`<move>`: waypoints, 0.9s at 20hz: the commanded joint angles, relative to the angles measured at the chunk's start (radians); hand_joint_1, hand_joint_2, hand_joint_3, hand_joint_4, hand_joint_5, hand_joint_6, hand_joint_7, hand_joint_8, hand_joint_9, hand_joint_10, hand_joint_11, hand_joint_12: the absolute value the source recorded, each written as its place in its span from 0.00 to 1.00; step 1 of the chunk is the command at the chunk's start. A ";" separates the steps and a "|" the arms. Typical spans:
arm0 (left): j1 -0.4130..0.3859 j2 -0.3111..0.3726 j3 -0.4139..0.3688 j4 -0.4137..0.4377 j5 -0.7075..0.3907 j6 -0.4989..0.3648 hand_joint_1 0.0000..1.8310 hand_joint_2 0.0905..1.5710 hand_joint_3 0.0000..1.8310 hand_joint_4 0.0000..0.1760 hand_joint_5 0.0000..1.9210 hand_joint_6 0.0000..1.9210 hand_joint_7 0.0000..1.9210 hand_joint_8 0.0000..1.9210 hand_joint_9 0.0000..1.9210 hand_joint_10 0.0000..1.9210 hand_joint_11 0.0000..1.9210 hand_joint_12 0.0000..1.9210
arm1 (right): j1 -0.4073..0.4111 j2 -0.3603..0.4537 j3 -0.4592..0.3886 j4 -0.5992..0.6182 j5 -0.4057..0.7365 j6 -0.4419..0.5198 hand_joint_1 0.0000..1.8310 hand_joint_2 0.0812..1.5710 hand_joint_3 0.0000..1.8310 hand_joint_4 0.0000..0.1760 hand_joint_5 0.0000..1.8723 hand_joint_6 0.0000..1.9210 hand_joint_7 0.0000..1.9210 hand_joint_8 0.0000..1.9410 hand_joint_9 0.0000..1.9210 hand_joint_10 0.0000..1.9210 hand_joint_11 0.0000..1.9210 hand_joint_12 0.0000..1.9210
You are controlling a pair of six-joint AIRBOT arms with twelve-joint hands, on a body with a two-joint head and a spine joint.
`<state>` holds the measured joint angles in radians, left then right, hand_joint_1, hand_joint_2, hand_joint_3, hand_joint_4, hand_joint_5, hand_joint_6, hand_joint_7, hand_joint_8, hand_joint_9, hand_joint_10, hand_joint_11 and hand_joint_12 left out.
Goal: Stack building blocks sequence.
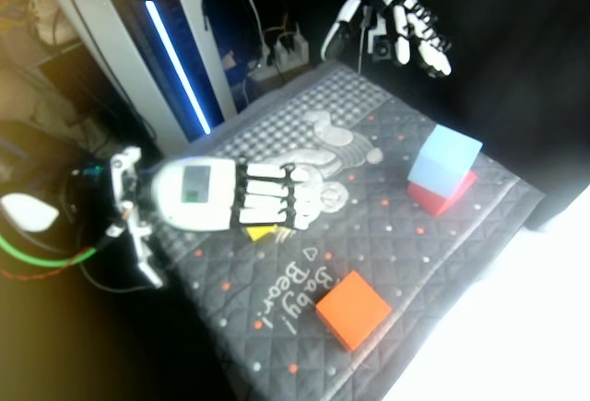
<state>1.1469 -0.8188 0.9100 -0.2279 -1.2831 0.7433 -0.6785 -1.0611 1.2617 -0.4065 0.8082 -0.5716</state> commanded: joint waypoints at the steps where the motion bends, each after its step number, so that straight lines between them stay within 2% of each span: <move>1: -0.005 -0.002 0.005 0.004 -0.127 -0.009 0.46 0.48 0.00 0.60 0.09 0.00 0.00 0.00 0.00 0.00 0.00 0.00 | 0.007 0.007 0.000 0.033 0.106 0.001 0.58 0.65 0.00 0.00 0.38 0.01 0.41 0.01 0.46 0.09 0.32 0.64; 2: -0.005 -0.003 0.005 0.004 -0.128 -0.010 0.44 0.48 0.00 0.55 0.09 0.00 0.00 0.00 0.00 0.00 0.00 0.00 | 0.007 0.007 0.001 0.033 0.106 0.001 0.62 0.65 0.00 0.00 0.43 0.00 0.45 0.01 0.48 0.24 0.37 0.73; 3: -0.005 -0.004 0.005 0.004 -0.128 -0.010 0.44 0.48 0.00 0.58 0.09 0.00 0.00 0.00 0.00 0.00 0.00 0.00 | 0.007 0.007 0.001 0.033 0.106 0.001 0.63 0.65 0.00 0.00 0.45 0.00 0.48 0.01 0.46 0.38 0.40 0.78; 4: -0.005 -0.004 0.005 0.004 -0.128 -0.011 0.44 0.48 0.00 0.55 0.09 0.00 0.00 0.00 0.00 0.00 0.00 0.00 | 0.007 0.007 0.002 0.033 0.106 0.001 0.66 0.69 0.00 0.00 0.49 0.40 0.52 0.41 0.51 0.53 0.54 0.74; 5: -0.005 -0.004 0.005 0.004 -0.128 -0.012 0.45 0.48 0.00 0.56 0.09 0.00 0.00 0.00 0.00 0.00 0.00 0.00 | 0.007 0.007 0.002 0.034 0.105 0.001 0.66 0.70 0.00 0.02 0.47 0.52 0.51 0.52 0.54 0.57 0.56 0.77; 6: -0.005 -0.004 0.005 0.004 -0.129 -0.013 0.45 0.48 0.00 0.58 0.09 0.00 0.00 0.00 0.00 0.00 0.00 0.00 | 0.007 0.007 0.002 0.036 0.105 0.001 0.67 0.69 0.00 0.08 0.50 0.51 0.53 0.51 0.59 0.62 0.61 0.81; 7: -0.005 -0.004 0.005 0.004 -0.130 -0.013 0.45 0.48 0.00 0.58 0.09 0.00 0.00 0.00 0.00 0.00 0.00 0.00 | 0.007 0.006 0.002 0.036 0.105 0.001 0.67 0.68 0.00 0.02 0.53 0.47 0.55 0.50 0.62 0.66 0.63 0.84; 8: -0.005 -0.004 0.005 0.004 -0.131 -0.013 0.44 0.48 0.00 0.64 0.09 0.00 0.00 0.00 0.00 0.00 0.00 0.00 | 0.007 0.007 0.002 0.037 0.105 0.001 0.65 0.67 0.00 0.00 0.56 0.45 0.56 0.75 0.64 0.92 0.69 0.97; 9: -0.005 -0.004 0.005 0.004 -0.130 -0.013 0.45 0.49 0.00 0.69 0.09 0.00 0.00 0.00 0.00 0.00 0.00 0.00 | 0.007 0.007 0.002 0.037 0.105 0.001 0.65 0.67 0.00 0.00 0.56 0.46 0.58 0.88 0.67 0.98 0.72 0.99; 10: -0.004 -0.004 0.005 0.004 -0.130 -0.013 0.45 0.49 0.00 0.62 0.08 0.00 0.00 0.00 0.00 0.00 0.00 0.00 | 0.009 0.010 0.002 0.037 0.107 0.001 0.64 0.68 0.00 0.00 0.55 0.48 0.53 0.94 0.62 1.00 0.67 1.00; 11: -0.004 -0.004 0.005 0.004 -0.131 -0.013 0.44 0.49 0.00 0.59 0.09 0.00 0.00 0.00 0.00 0.00 0.00 0.00 | 0.018 0.015 0.001 0.039 0.121 0.001 0.67 0.72 0.00 0.00 0.51 0.44 0.44 0.81 0.46 1.00 0.49 1.00; 12: -0.004 -0.004 0.005 0.004 -0.131 -0.013 0.44 0.49 0.00 0.59 0.09 0.00 0.00 0.00 0.00 0.00 0.00 0.00 | 0.022 0.018 0.002 0.042 0.129 0.001 0.67 0.72 0.00 0.00 0.51 0.44 0.44 0.81 0.46 1.00 0.49 1.00; 13: -0.004 -0.004 0.005 0.004 -0.131 -0.013 0.45 0.49 0.00 0.60 0.09 0.00 0.00 0.00 0.00 0.00 0.00 0.00 | 0.036 0.026 0.002 0.047 0.146 0.001 0.68 0.70 0.00 0.00 0.54 0.43 0.50 0.64 0.43 0.78 0.41 0.88; 14: -0.004 -0.004 0.005 0.004 -0.131 -0.013 0.46 0.49 0.00 0.54 0.09 0.00 0.00 0.00 0.00 0.00 0.00 0.00 | 0.062 0.038 0.004 0.051 0.161 0.001 0.67 0.69 0.00 0.00 0.54 0.46 0.51 0.56 0.45 0.61 0.41 0.77; 15: -0.004 -0.004 0.005 0.004 -0.131 -0.013 0.48 0.49 0.00 0.48 0.09 0.00 0.00 0.00 0.00 0.00 0.00 0.00 | 0.099 0.044 0.007 0.051 0.165 -0.001 0.67 0.69 0.00 0.00 0.52 0.48 0.54 0.52 0.49 0.59 0.45 0.77; 16: -0.004 -0.004 0.005 0.005 -0.131 -0.013 0.47 0.48 0.00 0.48 0.09 0.00 0.00 0.00 0.00 0.00 0.00 0.00 | 0.147 0.044 0.018 0.053 0.164 -0.022 0.67 0.68 0.00 0.12 0.55 0.45 0.53 0.52 0.49 0.60 0.44 0.79; 17: -0.004 -0.005 0.005 0.005 -0.131 -0.013 0.47 0.48 0.00 0.48 0.09 0.00 0.00 0.00 0.00 0.00 0.00 0.00 | 0.174 0.044 0.028 0.068 0.163 -0.046 0.67 0.68 0.00 0.12 0.55 0.45 0.53 0.52 0.49 0.60 0.44 0.79; 18: -0.004 -0.005 0.006 0.005 -0.129 -0.013 0.46 0.48 0.00 0.56 0.09 0.00 0.00 0.00 0.00 0.00 0.00 0.00 | 0.204 0.044 0.040 0.093 0.162 -0.077 0.68 0.67 0.00 0.00 0.57 0.39 0.56 0.49 0.54 0.64 0.49 0.84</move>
<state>1.1511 -0.8204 0.9100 -0.2226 -1.2846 0.7387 -0.4721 -1.0233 1.3029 -0.3454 0.8753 -0.6476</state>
